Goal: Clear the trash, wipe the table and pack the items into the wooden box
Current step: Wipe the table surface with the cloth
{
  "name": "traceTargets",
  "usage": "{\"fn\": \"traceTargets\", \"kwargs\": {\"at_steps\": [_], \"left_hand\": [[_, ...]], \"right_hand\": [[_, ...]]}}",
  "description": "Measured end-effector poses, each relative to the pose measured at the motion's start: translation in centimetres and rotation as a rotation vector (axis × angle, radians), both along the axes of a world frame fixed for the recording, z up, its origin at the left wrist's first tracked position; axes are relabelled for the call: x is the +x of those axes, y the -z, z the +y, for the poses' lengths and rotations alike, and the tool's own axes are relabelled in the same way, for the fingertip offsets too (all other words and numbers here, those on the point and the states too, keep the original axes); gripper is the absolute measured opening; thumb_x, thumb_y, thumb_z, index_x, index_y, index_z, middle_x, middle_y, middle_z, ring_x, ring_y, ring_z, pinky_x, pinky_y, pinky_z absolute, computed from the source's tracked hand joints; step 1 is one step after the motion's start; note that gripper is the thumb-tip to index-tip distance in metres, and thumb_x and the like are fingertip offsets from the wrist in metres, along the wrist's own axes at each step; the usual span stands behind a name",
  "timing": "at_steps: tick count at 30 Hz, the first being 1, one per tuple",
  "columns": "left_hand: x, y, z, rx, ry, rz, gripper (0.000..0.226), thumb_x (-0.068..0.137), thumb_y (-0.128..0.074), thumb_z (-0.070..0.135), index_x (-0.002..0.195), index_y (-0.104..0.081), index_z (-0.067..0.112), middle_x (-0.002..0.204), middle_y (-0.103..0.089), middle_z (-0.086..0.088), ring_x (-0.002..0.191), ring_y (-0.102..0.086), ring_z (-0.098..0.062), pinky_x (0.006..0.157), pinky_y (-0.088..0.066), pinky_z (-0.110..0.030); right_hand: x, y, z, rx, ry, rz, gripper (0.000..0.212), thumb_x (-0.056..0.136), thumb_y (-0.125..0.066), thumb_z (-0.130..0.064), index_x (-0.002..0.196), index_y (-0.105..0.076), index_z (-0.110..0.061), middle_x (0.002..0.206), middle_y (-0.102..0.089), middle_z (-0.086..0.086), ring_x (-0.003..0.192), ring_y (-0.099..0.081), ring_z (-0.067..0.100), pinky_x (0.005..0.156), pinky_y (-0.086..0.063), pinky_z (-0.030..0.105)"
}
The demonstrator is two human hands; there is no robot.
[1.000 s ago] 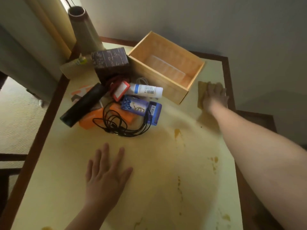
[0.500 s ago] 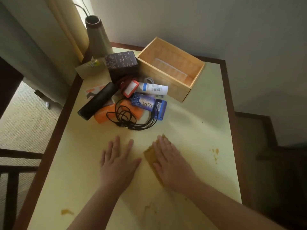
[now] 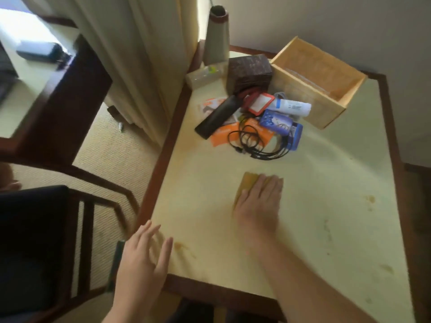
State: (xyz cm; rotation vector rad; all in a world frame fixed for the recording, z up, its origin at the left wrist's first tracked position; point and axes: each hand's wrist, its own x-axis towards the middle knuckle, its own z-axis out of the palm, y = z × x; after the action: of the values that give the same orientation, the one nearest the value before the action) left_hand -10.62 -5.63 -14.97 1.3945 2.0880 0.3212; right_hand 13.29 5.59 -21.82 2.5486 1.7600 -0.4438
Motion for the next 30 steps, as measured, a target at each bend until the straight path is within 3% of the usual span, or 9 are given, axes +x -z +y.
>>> {"fn": "traceTargets", "kwargs": {"at_steps": [5,9,12,16,18,21,24,27,30], "left_hand": [[-2.7,2.2,-3.8,-0.088,0.159,0.033,0.073,0.095,-0.035,0.063,0.157,-0.042,0.024,0.171,-0.022,0.009,0.158,-0.019,-0.015,0.126,-0.029,-0.051],[-2.9,2.3,-4.1,-0.112,0.156,0.006,0.072,0.097,-0.026,0.066,0.163,-0.025,0.035,0.171,-0.005,0.021,0.159,-0.003,-0.006,0.130,-0.018,-0.045],[-3.3,1.8,-3.9,-0.081,0.093,-0.056,0.076,0.093,-0.020,0.073,0.159,-0.035,0.038,0.168,-0.016,0.024,0.158,-0.012,-0.005,0.129,-0.022,-0.042],[-4.5,1.4,-4.8,-0.009,-0.021,-0.105,0.070,0.095,-0.035,0.068,0.153,-0.049,0.031,0.162,-0.034,0.021,0.151,-0.032,-0.007,0.123,-0.035,-0.043],[-4.5,1.0,-5.5,-0.050,0.029,-0.082,0.069,0.094,-0.040,0.065,0.154,-0.047,0.032,0.165,-0.029,0.020,0.154,-0.028,-0.009,0.125,-0.031,-0.041],[-4.3,0.7,-6.4,-0.134,0.117,-0.028,0.062,0.099,-0.048,0.060,0.156,-0.042,0.036,0.169,-0.015,0.021,0.158,-0.014,-0.009,0.128,-0.020,-0.037],[-4.2,0.3,-7.0,-0.065,0.021,-0.076,0.053,0.098,-0.054,0.056,0.148,-0.052,0.036,0.167,-0.028,0.017,0.155,-0.025,-0.011,0.125,-0.031,-0.043],[-5.0,-0.2,-7.2,0.117,-0.141,-0.114,0.039,0.097,-0.061,0.045,0.133,-0.065,0.030,0.156,-0.042,0.008,0.145,-0.038,-0.014,0.116,-0.043,-0.052],[-6.0,-1.0,-7.0,0.205,-0.185,-0.124,0.031,0.097,-0.065,0.038,0.126,-0.068,0.029,0.149,-0.045,0.008,0.138,-0.044,-0.010,0.110,-0.049,-0.044]], "right_hand": [[-10.3,-1.5,-1.0,-0.056,-0.288,0.057,0.071,0.110,-0.011,-0.043,0.163,0.016,-0.006,0.168,0.025,0.025,0.158,0.021,0.039,0.127,0.016,0.048],[-11.5,-0.9,4.2,-0.039,-0.517,0.032,0.070,0.108,-0.008,-0.046,0.165,0.012,-0.010,0.171,0.019,0.021,0.160,0.017,0.034,0.130,0.005,0.047],[-12.9,-1.3,4.8,-0.067,-0.600,0.013,0.070,0.108,-0.009,-0.048,0.166,0.009,-0.014,0.173,0.017,0.017,0.160,0.016,0.032,0.131,0.003,0.046],[-12.2,-2.2,0.3,-0.168,-1.340,0.069,0.067,0.110,-0.015,-0.053,0.166,0.009,-0.026,0.173,0.022,0.004,0.159,0.023,0.020,0.128,0.014,0.037],[-10.8,-2.2,3.3,-0.147,-1.489,0.032,0.066,0.110,-0.017,-0.052,0.166,0.007,-0.027,0.174,0.019,0.001,0.158,0.023,0.016,0.128,0.014,0.036],[-11.6,-2.0,9.1,-0.092,-1.049,0.001,0.067,0.109,-0.016,-0.051,0.168,0.003,-0.024,0.175,0.013,0.002,0.160,0.015,0.019,0.131,-0.003,0.046],[-15.8,-2.1,7.1,-0.073,-0.723,-0.004,0.068,0.109,-0.011,-0.050,0.167,0.008,-0.020,0.174,0.017,0.009,0.160,0.017,0.027,0.131,0.000,0.047],[-16.9,-1.9,-2.6,-0.131,-1.111,0.086,0.066,0.110,-0.015,-0.047,0.166,0.008,-0.022,0.173,0.020,0.012,0.159,0.021,0.029,0.130,0.006,0.047],[-11.4,-3.1,-6.7,-0.193,-1.608,0.101,0.063,0.111,-0.011,-0.052,0.164,0.014,-0.028,0.172,0.027,0.001,0.156,0.030,0.018,0.127,0.015,0.040]]}}
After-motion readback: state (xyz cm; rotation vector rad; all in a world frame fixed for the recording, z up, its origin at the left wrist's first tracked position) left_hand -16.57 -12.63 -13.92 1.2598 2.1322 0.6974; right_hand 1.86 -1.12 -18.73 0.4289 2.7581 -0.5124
